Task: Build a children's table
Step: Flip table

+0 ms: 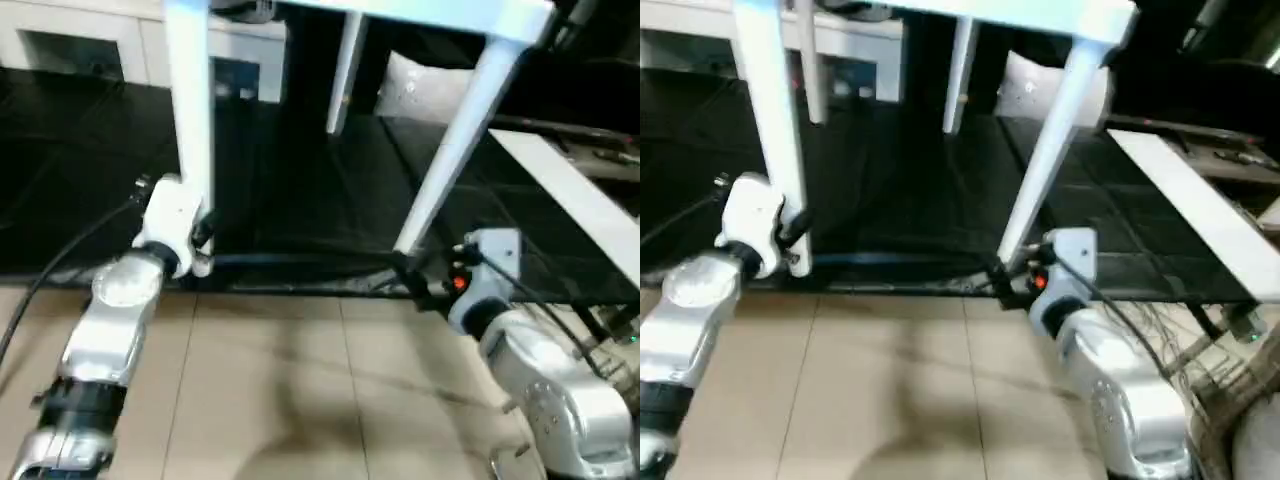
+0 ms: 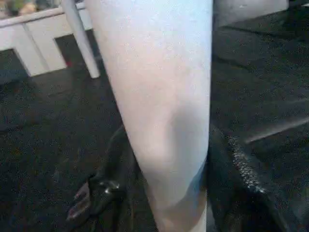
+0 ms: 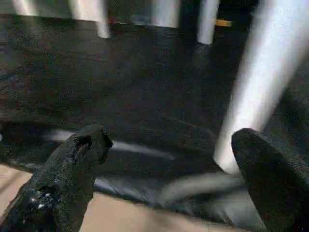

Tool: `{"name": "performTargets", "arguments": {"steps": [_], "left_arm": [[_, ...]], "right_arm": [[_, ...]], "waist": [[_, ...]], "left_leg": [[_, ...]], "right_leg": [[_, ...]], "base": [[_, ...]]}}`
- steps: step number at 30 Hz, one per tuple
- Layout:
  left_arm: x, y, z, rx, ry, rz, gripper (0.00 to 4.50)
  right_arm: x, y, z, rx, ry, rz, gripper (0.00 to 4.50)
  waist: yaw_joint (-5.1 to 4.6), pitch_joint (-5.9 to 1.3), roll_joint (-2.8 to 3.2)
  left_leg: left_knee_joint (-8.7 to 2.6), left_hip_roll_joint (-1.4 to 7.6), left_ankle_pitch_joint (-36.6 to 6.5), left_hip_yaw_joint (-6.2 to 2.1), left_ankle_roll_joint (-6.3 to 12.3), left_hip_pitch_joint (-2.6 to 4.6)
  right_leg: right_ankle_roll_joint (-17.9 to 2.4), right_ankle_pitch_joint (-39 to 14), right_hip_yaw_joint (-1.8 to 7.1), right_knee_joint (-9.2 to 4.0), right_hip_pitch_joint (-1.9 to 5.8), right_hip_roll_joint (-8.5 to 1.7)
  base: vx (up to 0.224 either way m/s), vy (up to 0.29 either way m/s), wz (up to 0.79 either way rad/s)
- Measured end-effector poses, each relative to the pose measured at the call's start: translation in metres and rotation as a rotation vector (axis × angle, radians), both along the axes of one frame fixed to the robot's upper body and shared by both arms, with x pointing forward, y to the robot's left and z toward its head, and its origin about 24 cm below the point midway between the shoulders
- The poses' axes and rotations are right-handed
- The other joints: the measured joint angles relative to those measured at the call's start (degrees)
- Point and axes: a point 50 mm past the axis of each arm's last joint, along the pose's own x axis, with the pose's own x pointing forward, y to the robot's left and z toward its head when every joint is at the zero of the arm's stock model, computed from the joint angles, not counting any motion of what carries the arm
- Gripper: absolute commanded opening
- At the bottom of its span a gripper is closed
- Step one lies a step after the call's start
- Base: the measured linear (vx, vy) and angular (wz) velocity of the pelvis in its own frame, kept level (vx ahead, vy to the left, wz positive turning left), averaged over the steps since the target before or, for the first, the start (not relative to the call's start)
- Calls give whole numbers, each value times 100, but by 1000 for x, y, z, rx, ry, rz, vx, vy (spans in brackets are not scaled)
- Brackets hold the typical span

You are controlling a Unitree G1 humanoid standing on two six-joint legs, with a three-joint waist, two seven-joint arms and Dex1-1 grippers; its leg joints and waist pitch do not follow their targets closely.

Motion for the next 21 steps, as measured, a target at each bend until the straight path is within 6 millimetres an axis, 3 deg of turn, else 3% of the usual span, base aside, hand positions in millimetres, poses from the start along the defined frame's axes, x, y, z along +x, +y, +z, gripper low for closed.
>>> {"name": "performTargets", "arguments": {"steps": [1,2,3,4,5,6,7,8,9,10,11,12,13,14,15,16,17,18,19,21], "left_arm": [[-1,-2,-2,-2,5,-7,156],[-1,-2,-2,-7,6,-11,156],[-1,-3,0,-10,4,-23,156],[1,-5,4,-6,-8,-37,156],[1,-4,6,0,-16,-43,156],[0,2,7,11,-19,-32,156],[0,4,6,16,-12,-23,156],[1,6,6,18,-9,-17,156],[1,8,6,17,-8,-9,156],[1,10,7,16,-8,-3,156],[1,11,6,16,-6,1,156],[1,11,7,13,-12,1,156],[2,10,5,5,-11,-4,156],[2,5,4,-5,-9,-17,156],[2,2,3,-10,-6,-34,156],[1,-1,2,-12,-2,-53,156],[1,-4,3,-11,-3,-70,156],[1,-7,5,-10,-12,-94,156],[0,-9,7,-9,-22,-112,156],[0,-8,9,0,-26,-121,156]], "right_arm": [[-1,1,-3,5,10,-5,450],[-1,2,-3,21,11,-12,450],[0,2,-1,41,2,-25,450],[1,2,0,51,-10,-36,450],[0,5,-2,51,3,-26,450],[1,10,-3,49,4,-5,450],[0,10,-3,40,3,-2,450],[-1,8,-2,25,-3,-7,450],[-1,7,-1,13,-13,-14,450],[-2,6,-2,9,-14,-18,450],[-3,5,-4,4,-10,-23,450],[-4,5,-5,1,-9,-28,450],[-5,3,-7,-5,-2,-36,450],[-6,-1,-8,-15,-1,-49,450],[-5,-3,-7,-17,-6,-59,450],[-5,-4,-6,-12,-16,-66,450],[-5,-3,-5,-2,-33,-56,450],[-4,-2,0,9,-64,-43,450],[-3,-1,2,20,-86,-40,450],[-3,4,4,31,-114,-17,450]], "waist": [[11,1,-26],[17,-3,71],[28,0,87],[11,-4,234],[-48,-11,176],[-155,-40,149],[-232,-69,168],[-297,-74,169],[-375,-93,127],[-408,-111,47],[-408,-123,-53],[-386,-137,-207],[-353,-140,-267],[-308,-117,-204],[-228,-85,-132],[-152,-76,-117],[-120,-80,-112],[-92,-81,-35],[-108,-73,27],[-206,-93,-5]], "left_leg": [[387,-67,-9,-105,16,-47],[446,-112,-33,-103,4,14],[-80,-86,-83,-104,57,268],[-388,4,-107,-82,-267,447],[-489,-44,-145,-84,-180,492],[-566,-59,-145,-119,-125,550],[-616,-48,-173,-151,-125,604],[-656,-49,-211,-131,-121,672],[-683,-82,-265,-75,-112,752],[-732,-146,-299,-11,-117,837],[-797,-230,-329,76,-144,913],[-813,-364,-402,194,-189,1055],[-737,-392,-499,217,-125,1125],[-503,-348,-600,179,24,1122],[-296,-348,-607,63,43,1026],[-125,-426,-565,-37,-16,830],[-148,-442,-377,-107,-171,644],[-432,-303,-7,-165,-334,435],[-568,-166,49,-125,-336,355],[-586,-145,40,-106,-317,355]], "right_leg": [[1,0,-29,-55,106,-30],[-5,-11,-17,-128,177,-32],[-14,-11,18,-272,281,95],[-39,4,-4,-330,336,179],[-225,-96,79,-262,283,251],[-272,-138,90,235,59,321],[-215,-103,65,532,-169,399],[-164,-66,60,597,-379,429],[-141,64,51,581,-705,398],[-206,233,52,444,-918,323],[-301,430,79,134,-980,242],[-337,795,252,-241,-979,144],[-307,1111,398,-232,-906,194],[-324,1079,499,-199,-829,304],[-333,1039,548,-215,-774,369],[-373,1025,598,-239,-721,382],[-374,1013,631,-251,-706,394],[-363,1010,661,-238,-709,501],[-343,995,631,-191,-726,576],[-344,996,569,-253,-726,553]], "base": [[117,-33,58],[164,12,37],[164,12,37],[180,40,31],[210,54,19],[210,54,19],[222,35,8],[191,37,12],[191,37,12],[174,-8,4],[166,-60,2],[166,-60,2],[217,-113,22],[232,-97,29],[232,-97,29],[178,-28,15],[141,3,16],[141,3,16],[0,0,0],[0,0,0]]}}
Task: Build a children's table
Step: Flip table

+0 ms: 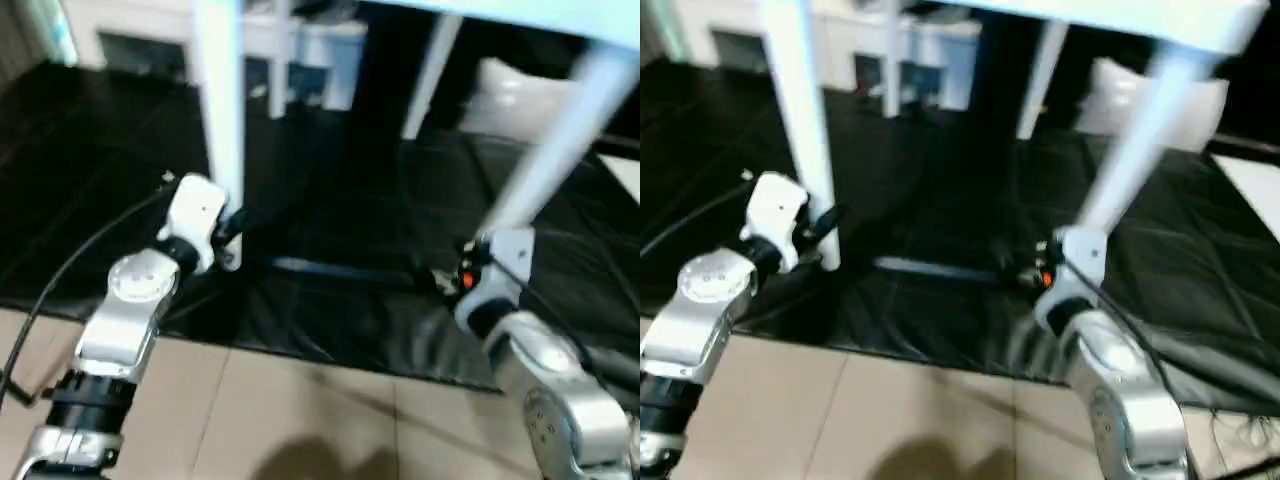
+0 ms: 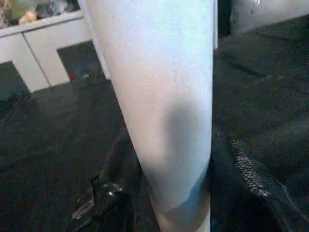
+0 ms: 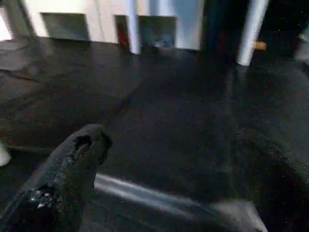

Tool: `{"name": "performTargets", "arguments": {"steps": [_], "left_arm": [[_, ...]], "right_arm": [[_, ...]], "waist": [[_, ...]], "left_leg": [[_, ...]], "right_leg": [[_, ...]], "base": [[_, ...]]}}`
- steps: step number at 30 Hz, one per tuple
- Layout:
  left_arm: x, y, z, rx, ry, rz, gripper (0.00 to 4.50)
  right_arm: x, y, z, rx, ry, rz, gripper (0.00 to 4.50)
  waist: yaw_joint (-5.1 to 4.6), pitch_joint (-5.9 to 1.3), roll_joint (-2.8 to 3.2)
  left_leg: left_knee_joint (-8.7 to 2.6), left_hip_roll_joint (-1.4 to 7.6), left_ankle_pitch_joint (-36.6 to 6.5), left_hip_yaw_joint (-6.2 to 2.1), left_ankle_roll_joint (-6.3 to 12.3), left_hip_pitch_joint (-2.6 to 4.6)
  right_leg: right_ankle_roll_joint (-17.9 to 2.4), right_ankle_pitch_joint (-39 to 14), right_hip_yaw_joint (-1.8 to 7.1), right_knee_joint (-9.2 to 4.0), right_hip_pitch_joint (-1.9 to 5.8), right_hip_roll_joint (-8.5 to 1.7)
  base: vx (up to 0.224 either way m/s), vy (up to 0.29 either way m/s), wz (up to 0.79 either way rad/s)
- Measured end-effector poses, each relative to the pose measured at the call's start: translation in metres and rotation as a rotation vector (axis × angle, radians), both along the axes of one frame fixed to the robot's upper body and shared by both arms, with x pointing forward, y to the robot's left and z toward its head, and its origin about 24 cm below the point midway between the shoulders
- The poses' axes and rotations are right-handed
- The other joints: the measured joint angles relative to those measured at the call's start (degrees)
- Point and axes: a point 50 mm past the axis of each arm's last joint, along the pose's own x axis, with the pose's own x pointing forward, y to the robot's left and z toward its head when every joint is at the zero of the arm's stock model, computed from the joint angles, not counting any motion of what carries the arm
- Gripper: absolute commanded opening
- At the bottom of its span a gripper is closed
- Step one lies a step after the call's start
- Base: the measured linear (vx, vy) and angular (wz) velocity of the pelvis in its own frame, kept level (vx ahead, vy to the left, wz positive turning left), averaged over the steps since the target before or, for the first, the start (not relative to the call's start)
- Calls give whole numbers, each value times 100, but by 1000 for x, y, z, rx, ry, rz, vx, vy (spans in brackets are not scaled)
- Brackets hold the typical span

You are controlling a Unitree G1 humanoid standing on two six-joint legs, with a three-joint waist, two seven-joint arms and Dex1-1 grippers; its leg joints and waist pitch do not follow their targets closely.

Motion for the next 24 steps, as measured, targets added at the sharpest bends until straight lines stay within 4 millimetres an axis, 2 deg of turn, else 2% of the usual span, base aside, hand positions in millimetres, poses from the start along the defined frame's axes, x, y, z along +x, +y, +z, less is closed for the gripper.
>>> {"name": "performTargets", "arguments": {"steps": [2,6,11,12,13,16,17,18,19,20,21,24], "left_arm": [[0,3,0,6,3,5,156],[-1,13,-3,10,20,29,156],[-2,16,-2,3,24,25,156],[-3,18,-2,-12,27,21,192],[-4,21,-1,-35,28,16,192],[-12,30,0,-21,29,-23,236],[-15,34,-4,-12,52,-29,236],[-21,37,-17,-27,103,-26,245],[-26,38,-27,-49,139,-24,259],[-30,40,-33,-71,165,-23,259],[-34,42,-37,-92,183,-23,269],[-44,48,-34,-166,180,-20,287]], "right_arm": [[1,-2,5,-17,-49,-5,450],[1,-8,8,8,-80,-31,450],[1,-9,9,11,-98,-36,450],[1,-9,10,13,-106,-34,450],[1,-8,10,18,-111,-31,450],[-1,-7,8,41,-107,-24,450],[-1,-6,8,49,-107,-16,450],[-2,-6,8,56,-108,-10,450],[-2,-6,7,63,-104,-5,450],[-4,-6,4,68,-91,-2,450],[-7,-6,0,73,-74,6,450],[-10,-4,-2,101,-62,68,450]], "waist": [[-67,-4,-1],[-189,-4,-5],[-222,-5,-5],[-227,-5,-4],[-239,-7,3],[-276,-5,46],[-285,-8,57],[-292,5,83],[-290,19,105],[-273,21,107],[-268,22,102],[-252,23,99]], "left_leg": [[-49,1,-1,23,-3,4],[-148,28,27,109,-52,22],[-194,110,67,196,-94,9],[-194,117,71,203,-97,7],[-198,118,74,205,-100,5],[-201,124,87,225,-78,-4],[-201,123,83,237,-71,-5],[-201,121,84,263,-71,-16],[-201,122,101,278,-44,-54],[-200,123,120,281,-29,-94],[-201,128,122,280,-32,-102],[-203,136,122,283,-32,-126]], "right_leg": [[-2,-2,-12,-89,34,-14],[53,-15,-18,-94,30,-52],[59,-25,-59,-76,3,-61],[53,-32,-61,-67,-4,-60],[50,-34,-62,-67,-6,-60],[12,-35,-62,-66,-17,-61],[14,-39,-60,-68,-18,-66],[19,-42,-52,-69,-34,-75],[19,-42,-49,-67,-72,-80],[20,-41,-52,-60,-115,-79],[22,-38,-56,-54,-139,-75],[48,-23,-59,-48,-154,-70]], "base": [[39,16,4],[-53,-18,1],[0,0,0],[0,0,0],[0,0,0],[0,0,0],[0,0,0],[0,0,0],[0,0,0],[65,11,2],[65,11,2],[22,-2,1]]}}
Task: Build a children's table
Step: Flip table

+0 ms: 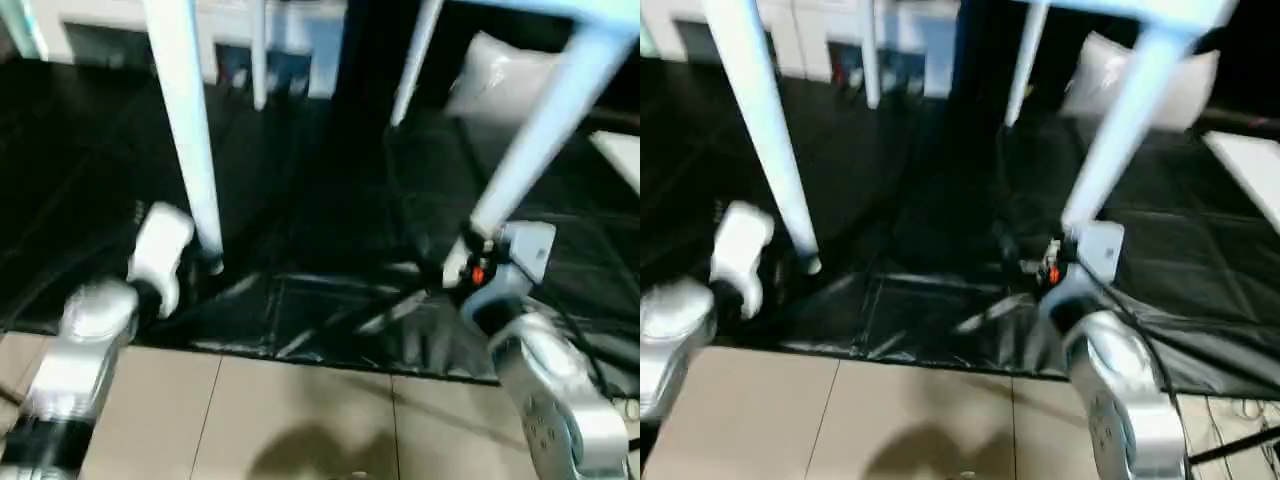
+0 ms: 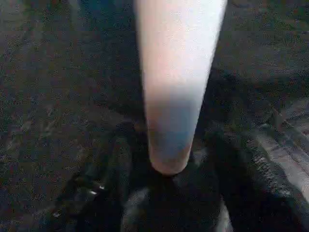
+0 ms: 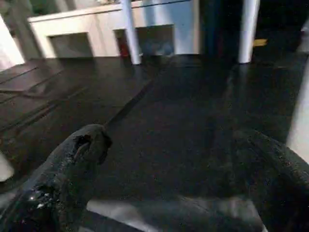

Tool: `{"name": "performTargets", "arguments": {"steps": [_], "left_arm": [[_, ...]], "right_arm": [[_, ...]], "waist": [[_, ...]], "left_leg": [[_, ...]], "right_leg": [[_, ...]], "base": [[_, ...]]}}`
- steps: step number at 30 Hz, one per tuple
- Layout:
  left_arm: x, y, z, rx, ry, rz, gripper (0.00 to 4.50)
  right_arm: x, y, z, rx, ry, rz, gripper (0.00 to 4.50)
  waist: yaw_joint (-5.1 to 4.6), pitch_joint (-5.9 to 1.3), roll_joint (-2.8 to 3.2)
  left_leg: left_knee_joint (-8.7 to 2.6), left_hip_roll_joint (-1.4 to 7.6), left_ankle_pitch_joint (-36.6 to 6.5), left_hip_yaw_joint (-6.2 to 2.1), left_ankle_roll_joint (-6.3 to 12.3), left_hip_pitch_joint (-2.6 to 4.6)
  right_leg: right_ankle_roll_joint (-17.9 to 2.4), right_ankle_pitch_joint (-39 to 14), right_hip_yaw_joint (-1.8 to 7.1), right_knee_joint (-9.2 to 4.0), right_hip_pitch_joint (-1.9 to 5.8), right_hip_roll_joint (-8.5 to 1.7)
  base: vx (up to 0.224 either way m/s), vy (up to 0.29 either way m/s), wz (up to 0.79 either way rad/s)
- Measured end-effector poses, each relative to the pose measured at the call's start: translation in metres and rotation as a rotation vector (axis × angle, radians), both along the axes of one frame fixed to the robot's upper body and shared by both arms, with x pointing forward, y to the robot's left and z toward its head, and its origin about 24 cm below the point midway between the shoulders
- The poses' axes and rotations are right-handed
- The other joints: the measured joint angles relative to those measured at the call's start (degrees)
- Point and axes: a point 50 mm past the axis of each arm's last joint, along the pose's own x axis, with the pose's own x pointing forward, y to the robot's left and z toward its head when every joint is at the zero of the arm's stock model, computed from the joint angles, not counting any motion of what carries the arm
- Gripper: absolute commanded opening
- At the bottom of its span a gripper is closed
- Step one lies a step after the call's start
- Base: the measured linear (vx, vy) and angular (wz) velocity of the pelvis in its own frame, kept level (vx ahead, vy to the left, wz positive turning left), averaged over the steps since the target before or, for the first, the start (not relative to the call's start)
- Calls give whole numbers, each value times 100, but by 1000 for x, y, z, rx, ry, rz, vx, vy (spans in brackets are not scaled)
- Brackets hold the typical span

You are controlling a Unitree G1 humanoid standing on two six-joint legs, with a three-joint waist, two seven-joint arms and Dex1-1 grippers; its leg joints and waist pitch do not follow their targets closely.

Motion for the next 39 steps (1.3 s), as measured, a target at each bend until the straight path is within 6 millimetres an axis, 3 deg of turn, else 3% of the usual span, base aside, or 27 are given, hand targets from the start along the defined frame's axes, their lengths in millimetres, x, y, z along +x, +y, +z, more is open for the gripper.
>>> {"name": "performTargets", "arguments": {"steps": [3,9,11,13,16,22,26,32,39], "left_arm": [[-15,2,11,-57,-51,-14,315],[-43,-6,7,-195,-32,-45,374],[-52,-12,9,-240,-34,-77,386],[-69,-31,13,-313,-27,-195,406],[-83,-54,14,-371,33,-363,415],[-94,-71,1,-361,189,-569,415],[-101,-74,-11,-330,276,-650,415],[-118,-62,-43,-229,448,-691,415],[-135,-52,-66,-185,564,-696,415]], "right_arm": [[-8,3,-5,18,9,98,450],[-15,4,-6,33,-8,194,450],[-16,4,-7,36,9,218,450],[-24,1,-13,30,46,289,450],[-32,7,-16,27,55,453,450],[-48,11,-19,-20,91,778,450],[-55,14,-27,-60,129,937,450],[-64,18,-64,-172,268,1197,450],[-70,33,-88,-274,316,1399,450]], "waist": [[21,1,11],[49,30,72],[83,31,78],[131,31,86],[194,37,100],[279,22,165],[276,-12,214],[257,-40,151],[291,-1,60]], "left_leg": [[0,5,-10,16,14,1],[16,27,-22,41,20,52],[19,34,-19,46,1,52],[22,37,-17,51,2,53],[24,48,-2,60,2,52],[31,54,8,69,-2,55],[31,56,8,69,0,55],[33,61,9,70,0,55],[39,60,11,80,6,50]], "right_leg": [[-56,-34,1,-5,15,-3],[-61,-30,-4,12,60,-7],[-65,-19,-7,16,61,-6],[-64,-17,-6,17,65,-7],[-59,-14,-9,26,65,-6],[-55,-10,-10,34,67,-7],[-54,-11,-12,35,67,-6],[-53,-14,-16,49,61,-6],[-54,-13,-15,48,60,-14]], "base": [[0,0,0],[0,0,0],[0,0,0],[0,0,0],[0,0,0],[0,0,0],[0,0,0],[0,0,0],[0,0,0]]}}
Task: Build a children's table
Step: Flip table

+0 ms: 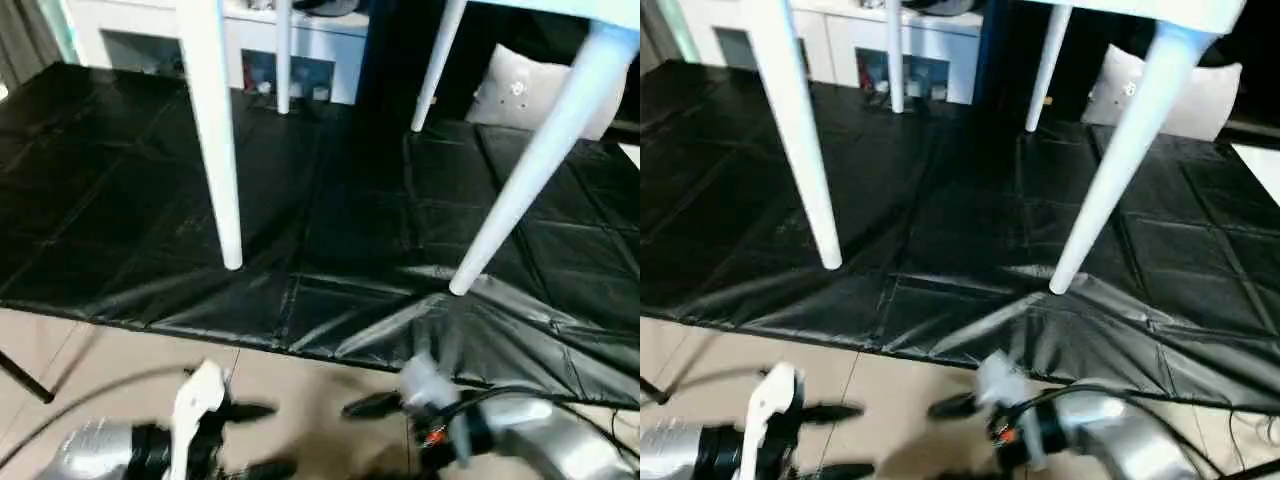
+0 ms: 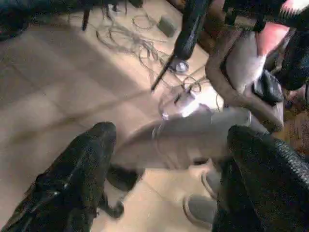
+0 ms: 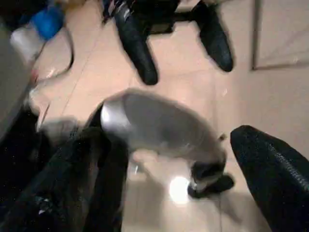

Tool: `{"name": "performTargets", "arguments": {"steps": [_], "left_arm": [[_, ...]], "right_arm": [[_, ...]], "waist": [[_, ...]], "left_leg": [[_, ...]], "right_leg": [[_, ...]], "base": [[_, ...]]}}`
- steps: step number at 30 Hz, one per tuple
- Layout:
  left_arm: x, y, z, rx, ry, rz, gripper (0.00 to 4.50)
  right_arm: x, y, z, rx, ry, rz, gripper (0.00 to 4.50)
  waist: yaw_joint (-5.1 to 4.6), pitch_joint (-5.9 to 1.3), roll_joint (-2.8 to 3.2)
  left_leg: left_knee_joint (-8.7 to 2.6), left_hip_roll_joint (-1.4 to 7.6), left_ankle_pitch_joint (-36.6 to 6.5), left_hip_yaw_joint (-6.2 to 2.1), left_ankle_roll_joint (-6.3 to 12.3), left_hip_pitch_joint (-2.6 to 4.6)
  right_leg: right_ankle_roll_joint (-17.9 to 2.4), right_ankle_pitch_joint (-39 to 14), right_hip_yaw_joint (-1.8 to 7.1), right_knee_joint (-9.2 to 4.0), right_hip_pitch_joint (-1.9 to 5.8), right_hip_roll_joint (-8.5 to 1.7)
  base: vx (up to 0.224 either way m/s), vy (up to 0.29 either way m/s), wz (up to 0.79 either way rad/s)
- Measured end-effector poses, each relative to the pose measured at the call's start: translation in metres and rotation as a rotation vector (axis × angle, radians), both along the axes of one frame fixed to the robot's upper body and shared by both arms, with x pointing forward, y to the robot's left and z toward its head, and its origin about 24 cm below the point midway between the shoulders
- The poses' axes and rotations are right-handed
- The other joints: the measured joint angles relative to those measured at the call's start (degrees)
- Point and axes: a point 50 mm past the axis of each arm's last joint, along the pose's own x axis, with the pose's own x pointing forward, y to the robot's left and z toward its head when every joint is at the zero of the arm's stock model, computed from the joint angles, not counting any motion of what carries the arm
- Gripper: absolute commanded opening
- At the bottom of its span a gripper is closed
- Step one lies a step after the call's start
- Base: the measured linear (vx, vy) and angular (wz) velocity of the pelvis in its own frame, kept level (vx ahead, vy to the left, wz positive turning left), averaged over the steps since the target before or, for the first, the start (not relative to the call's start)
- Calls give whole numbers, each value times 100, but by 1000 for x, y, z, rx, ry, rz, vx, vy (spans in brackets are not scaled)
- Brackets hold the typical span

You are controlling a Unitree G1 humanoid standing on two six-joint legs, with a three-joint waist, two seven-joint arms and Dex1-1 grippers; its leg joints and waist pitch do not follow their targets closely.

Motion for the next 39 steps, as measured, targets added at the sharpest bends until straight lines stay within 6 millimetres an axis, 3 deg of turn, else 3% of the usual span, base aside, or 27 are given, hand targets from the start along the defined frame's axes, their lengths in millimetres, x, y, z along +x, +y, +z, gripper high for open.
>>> {"name": "performTargets", "arguments": {"steps": [7,14,19,20,23,27,39], "left_arm": [[1,2,-53,128,35,110,415],[21,-4,-102,339,87,372,415],[21,-5,-134,434,218,626,415],[21,-5,-135,434,228,649,415],[21,-6,-145,460,298,801,415],[15,-3,-152,527,352,906,415],[12,-2,-158,571,449,970,415]], "right_arm": [[0,19,-38,-84,-5,36,450],[-4,34,-94,-252,24,-218,450],[-11,27,-133,-475,93,-557,450],[-11,25,-135,-496,97,-588,450],[-8,1,-150,-653,163,-919,450],[-21,-23,-161,-765,362,-1194,450],[-27,-33,-166,-852,430,-1334,450]], "waist": [[-13,47,-58],[-12,70,9],[-27,103,81],[-25,103,82],[-6,105,78],[-5,105,78],[-6,76,143]], "left_leg": [[-6,6,1,14,1,-4],[-12,7,0,21,3,-7],[-18,7,1,26,2,-5],[-19,9,1,26,1,-6],[-19,8,2,28,1,-3],[-21,9,1,31,3,-3],[-20,11,8,49,14,2]], "right_leg": [[-1,1,0,-6,-7,-2],[-13,8,-1,-24,-4,-6],[-27,17,-2,-31,-7,-7],[-27,17,-2,-31,-8,-6],[-27,17,-2,-33,-4,-8],[-28,17,-2,-36,-4,-8],[-31,20,-2,-35,0,-18]], "base": [[0,0,0],[0,0,0],[0,0,0],[0,0,0],[0,0,0],[0,0,0],[0,0,0]]}}
